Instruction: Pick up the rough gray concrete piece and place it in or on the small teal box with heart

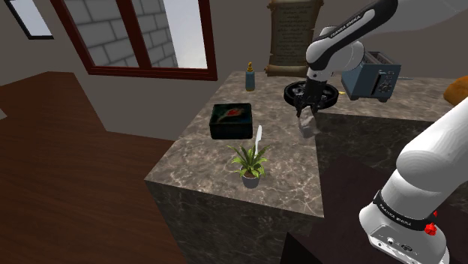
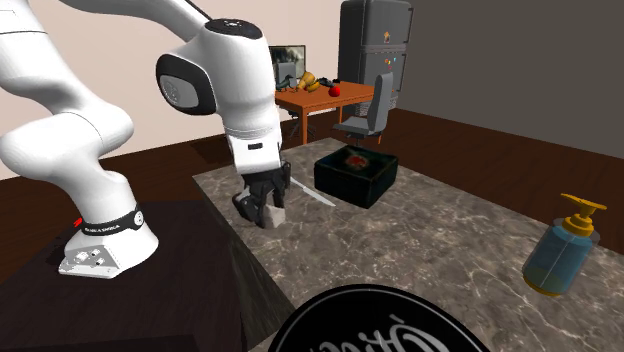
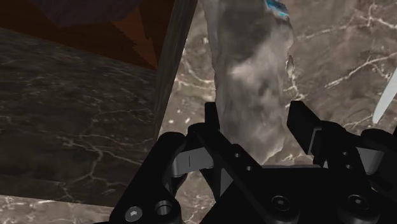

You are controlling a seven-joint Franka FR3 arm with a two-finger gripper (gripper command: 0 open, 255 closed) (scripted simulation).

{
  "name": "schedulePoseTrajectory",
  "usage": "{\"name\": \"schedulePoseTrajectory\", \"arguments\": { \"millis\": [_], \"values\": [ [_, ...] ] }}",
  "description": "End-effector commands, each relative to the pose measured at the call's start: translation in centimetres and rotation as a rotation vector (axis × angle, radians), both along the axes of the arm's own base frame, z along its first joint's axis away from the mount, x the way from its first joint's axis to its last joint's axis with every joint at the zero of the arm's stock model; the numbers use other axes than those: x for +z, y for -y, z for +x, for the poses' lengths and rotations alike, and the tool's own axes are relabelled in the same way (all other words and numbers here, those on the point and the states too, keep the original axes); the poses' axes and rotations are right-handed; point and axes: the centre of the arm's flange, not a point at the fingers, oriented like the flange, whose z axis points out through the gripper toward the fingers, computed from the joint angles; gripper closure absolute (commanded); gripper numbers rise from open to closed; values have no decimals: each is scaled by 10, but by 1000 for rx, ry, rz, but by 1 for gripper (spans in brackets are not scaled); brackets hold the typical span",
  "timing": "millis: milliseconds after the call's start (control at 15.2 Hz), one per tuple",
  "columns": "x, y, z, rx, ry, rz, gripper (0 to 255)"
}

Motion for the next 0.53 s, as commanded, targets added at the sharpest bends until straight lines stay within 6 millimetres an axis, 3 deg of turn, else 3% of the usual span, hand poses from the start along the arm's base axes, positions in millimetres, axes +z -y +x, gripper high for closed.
{"name": "schedulePoseTrajectory", "arguments": {
  "millis": [0,462],
  "values": [
    [11,1,0,0,-1,0,255],
    [48,1,0,0,-1,0,255]
  ]
}}
